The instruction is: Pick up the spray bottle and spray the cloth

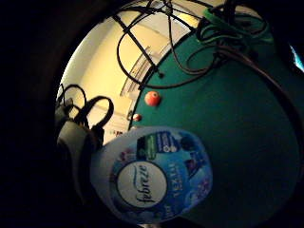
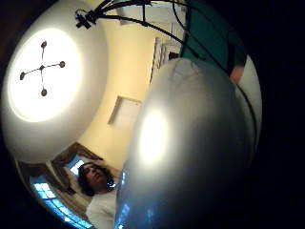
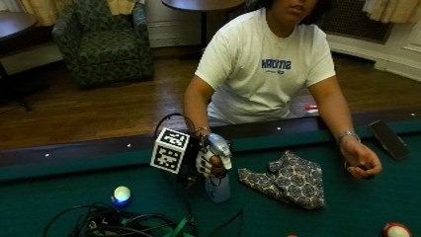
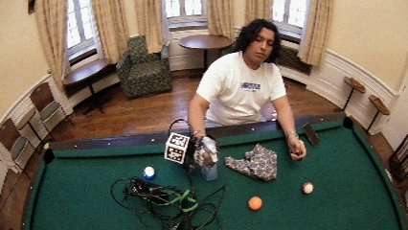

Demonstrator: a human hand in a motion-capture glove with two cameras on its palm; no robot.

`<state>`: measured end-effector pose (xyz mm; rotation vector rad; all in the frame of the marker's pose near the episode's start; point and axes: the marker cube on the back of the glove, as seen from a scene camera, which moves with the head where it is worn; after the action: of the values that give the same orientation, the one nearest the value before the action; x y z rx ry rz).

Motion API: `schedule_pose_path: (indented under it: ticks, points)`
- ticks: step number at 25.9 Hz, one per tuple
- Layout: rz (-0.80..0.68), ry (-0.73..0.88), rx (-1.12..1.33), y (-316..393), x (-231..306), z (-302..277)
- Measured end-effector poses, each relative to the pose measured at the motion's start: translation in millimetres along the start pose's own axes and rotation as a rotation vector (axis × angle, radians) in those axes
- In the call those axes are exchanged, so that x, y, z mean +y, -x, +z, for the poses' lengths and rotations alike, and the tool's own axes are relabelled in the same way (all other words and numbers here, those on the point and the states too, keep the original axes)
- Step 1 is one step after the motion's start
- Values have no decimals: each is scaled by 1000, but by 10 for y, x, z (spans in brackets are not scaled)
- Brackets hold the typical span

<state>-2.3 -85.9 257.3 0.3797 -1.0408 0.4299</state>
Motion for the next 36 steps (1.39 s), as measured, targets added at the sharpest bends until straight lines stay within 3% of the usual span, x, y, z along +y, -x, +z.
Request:
schedule_pose_path:
  ticks: [5,11,22,26,32,36]
  points:
    - [3,77,-15,201,169,-3]
    - [-47,117,-94,926,319,-205]
    - [-170,78,-53,2409,94,-673]
    - [-197,141,-10,2781,54,-765]
    - [-185,194,68,2991,-39,-710]
    - [-182,206,125,3077,-366,-361]
